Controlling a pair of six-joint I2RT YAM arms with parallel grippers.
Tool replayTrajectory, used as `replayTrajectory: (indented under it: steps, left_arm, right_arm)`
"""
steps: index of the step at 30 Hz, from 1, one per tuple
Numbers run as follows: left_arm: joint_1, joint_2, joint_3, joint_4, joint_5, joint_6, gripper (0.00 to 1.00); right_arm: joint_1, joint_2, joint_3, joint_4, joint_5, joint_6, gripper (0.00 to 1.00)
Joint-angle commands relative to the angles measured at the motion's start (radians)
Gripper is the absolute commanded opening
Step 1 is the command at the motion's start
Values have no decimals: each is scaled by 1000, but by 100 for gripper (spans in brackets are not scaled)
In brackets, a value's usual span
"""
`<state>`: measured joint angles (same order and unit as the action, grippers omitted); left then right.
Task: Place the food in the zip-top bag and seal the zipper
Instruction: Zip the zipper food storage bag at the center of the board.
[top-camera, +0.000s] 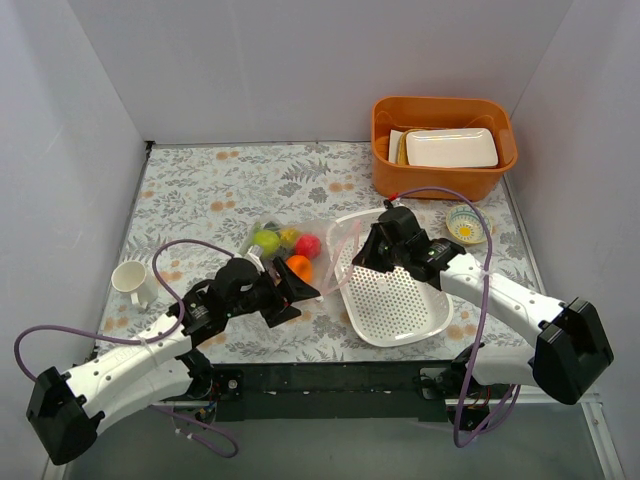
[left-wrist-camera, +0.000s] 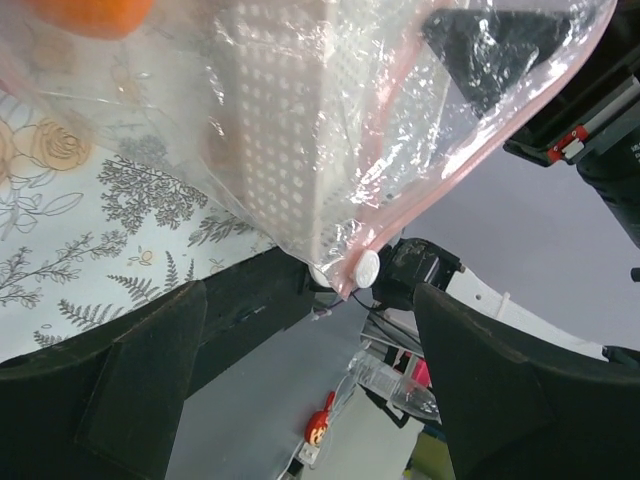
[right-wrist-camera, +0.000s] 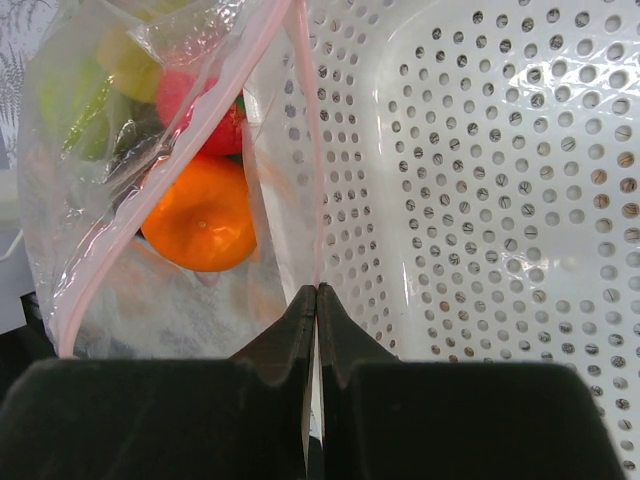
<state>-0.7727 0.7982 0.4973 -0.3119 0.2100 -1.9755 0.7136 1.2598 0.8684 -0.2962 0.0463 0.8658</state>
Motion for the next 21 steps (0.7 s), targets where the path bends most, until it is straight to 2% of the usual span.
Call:
replayTrajectory:
  steps: [1,14,21]
  left_arm:
    - [-45,-11,-16,62,-50,-100,85]
    - [-92,-40,-86,158,-194,-226,82]
    - [-91,-19,-109,237,-248,-278,67]
  right_arm:
    - [-3,-46,-8,14,35,6,8]
    - [-3,-63,-28,-7,35,2,8]
    - [-3,-66,-39,-4,32,6,8]
